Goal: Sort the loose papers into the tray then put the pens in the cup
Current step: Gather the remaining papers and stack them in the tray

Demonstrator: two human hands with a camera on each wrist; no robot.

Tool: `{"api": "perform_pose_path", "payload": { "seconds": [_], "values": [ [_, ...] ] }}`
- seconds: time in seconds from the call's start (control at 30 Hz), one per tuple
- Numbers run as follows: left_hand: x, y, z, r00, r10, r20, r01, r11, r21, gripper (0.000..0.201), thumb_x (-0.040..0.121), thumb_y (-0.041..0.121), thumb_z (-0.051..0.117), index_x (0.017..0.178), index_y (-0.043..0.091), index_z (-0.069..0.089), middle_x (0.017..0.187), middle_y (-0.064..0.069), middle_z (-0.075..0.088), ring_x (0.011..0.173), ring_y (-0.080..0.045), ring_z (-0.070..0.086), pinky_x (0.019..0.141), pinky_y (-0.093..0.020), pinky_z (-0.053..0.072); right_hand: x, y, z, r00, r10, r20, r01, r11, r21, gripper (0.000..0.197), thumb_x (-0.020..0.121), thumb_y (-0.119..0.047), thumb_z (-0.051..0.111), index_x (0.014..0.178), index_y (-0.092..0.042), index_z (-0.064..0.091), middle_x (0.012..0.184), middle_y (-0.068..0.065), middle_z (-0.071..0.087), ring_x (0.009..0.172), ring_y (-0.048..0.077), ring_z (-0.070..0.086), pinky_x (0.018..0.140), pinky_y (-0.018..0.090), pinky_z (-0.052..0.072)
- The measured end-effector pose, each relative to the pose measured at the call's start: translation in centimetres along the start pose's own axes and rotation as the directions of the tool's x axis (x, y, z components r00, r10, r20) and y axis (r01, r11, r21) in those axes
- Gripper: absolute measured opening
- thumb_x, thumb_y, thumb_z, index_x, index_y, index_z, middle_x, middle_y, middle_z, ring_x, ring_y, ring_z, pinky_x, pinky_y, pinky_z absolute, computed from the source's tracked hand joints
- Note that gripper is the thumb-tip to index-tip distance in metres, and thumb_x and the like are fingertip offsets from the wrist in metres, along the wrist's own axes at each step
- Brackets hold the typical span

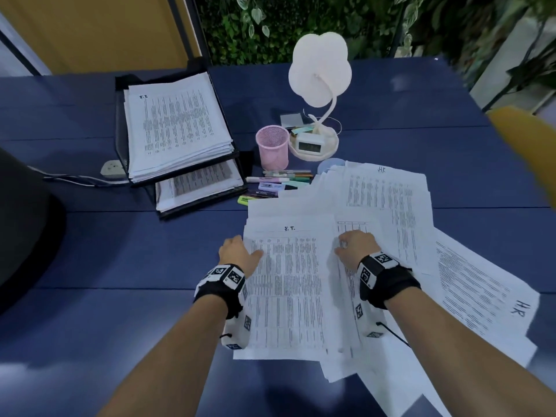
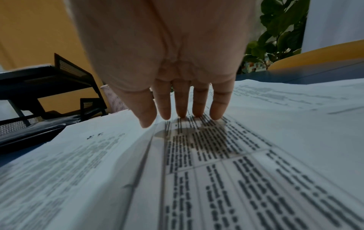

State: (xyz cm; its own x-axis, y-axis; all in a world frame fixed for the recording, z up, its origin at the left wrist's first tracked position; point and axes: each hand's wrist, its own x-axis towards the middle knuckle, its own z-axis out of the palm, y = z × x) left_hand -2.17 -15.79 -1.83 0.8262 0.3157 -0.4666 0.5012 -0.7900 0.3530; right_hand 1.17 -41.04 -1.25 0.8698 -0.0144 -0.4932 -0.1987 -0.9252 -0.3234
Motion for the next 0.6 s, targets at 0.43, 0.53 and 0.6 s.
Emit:
{"api": "perform_pose_path", "payload": {
  "seconds": [0.43, 0.53, 0.6],
  "values": [
    [0.8, 1.9, 1.7, 0.976, -0.218, -0.003, 0.218, 0.976, 0.01, 0.084, 0.069, 0.049, 0.078, 0.13, 0.006, 0.039, 0.132, -0.014, 0.047, 0.123, -0.032, 0.045, 0.101, -0.043, 0.043, 1.3, 0.9, -0.5, 0.999, 0.027, 0.035, -0.029, 0.998, 0.06, 0.023, 0.082, -0.027, 0.06, 0.103, -0.031, 0.068, 0.118, -0.001, 0.058, 0.117, 0.019, 0.046, 0.097, 0.04, 0.046],
    [0.5, 2.1, 2.0, 0.976, -0.213, -0.046, 0.214, 0.977, 0.007, 0.083, 0.07, 0.045, 0.079, 0.133, 0.008, 0.038, 0.136, -0.015, 0.037, 0.127, -0.032, 0.036, 0.101, -0.042, 0.04, 1.5, 1.0, -0.3, 0.999, 0.03, 0.021, -0.032, 0.996, 0.08, 0.023, 0.08, -0.031, 0.063, 0.102, -0.032, 0.069, 0.119, -0.002, 0.059, 0.121, 0.019, 0.044, 0.099, 0.041, 0.045],
    [0.4, 2.5, 2.2, 0.975, -0.208, -0.079, 0.205, 0.978, -0.05, 0.087, 0.068, 0.036, 0.082, 0.134, 0.008, 0.033, 0.136, -0.016, 0.035, 0.127, -0.034, 0.035, 0.102, -0.042, 0.039, 1.6, 0.9, -0.3, 0.999, 0.031, 0.011, -0.032, 0.997, 0.071, 0.021, 0.081, -0.029, 0.063, 0.101, -0.032, 0.07, 0.118, -0.004, 0.06, 0.122, 0.019, 0.041, 0.098, 0.042, 0.045]
  ]
}}
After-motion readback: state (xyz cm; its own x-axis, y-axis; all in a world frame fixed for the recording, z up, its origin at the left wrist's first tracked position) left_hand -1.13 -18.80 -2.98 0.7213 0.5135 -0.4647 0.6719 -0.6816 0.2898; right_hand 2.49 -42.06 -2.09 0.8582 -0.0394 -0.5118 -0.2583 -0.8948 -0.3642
